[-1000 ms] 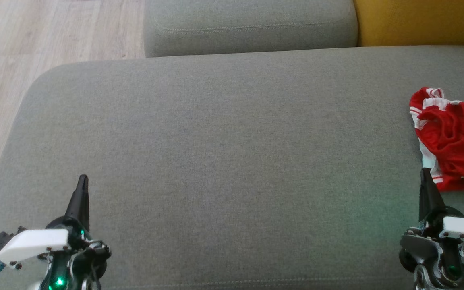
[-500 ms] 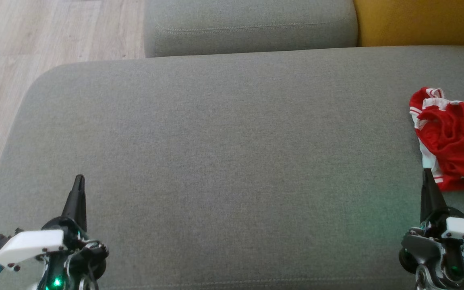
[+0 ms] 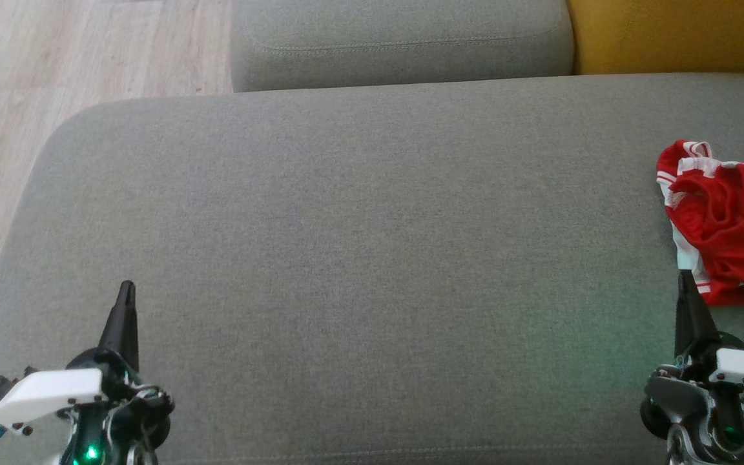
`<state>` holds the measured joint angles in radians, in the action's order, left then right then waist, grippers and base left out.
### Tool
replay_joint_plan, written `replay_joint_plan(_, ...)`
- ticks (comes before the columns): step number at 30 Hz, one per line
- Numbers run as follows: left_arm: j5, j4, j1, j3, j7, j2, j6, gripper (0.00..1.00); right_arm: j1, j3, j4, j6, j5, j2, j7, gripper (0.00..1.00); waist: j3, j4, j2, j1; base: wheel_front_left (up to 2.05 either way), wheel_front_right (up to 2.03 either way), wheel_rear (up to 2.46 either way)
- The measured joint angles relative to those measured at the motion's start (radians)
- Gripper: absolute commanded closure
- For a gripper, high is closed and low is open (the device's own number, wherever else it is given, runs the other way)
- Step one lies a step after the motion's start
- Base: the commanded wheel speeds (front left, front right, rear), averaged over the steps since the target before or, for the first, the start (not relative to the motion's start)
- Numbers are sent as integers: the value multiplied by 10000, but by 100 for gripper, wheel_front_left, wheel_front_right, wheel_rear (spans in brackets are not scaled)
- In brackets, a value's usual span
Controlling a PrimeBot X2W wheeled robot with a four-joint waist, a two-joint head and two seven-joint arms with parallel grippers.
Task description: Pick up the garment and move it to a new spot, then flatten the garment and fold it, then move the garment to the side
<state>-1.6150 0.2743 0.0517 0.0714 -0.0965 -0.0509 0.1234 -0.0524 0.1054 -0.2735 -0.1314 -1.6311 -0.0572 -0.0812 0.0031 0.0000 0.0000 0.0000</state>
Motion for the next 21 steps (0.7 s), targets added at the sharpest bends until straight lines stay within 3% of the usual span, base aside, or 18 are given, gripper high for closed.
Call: replay_joint_plan(21, 2, 2, 1, 25, -73, 21, 0, 100, -1, 48, -12, 0, 15, 10, -77, 100, 0, 0, 0, 0, 0, 0, 0)
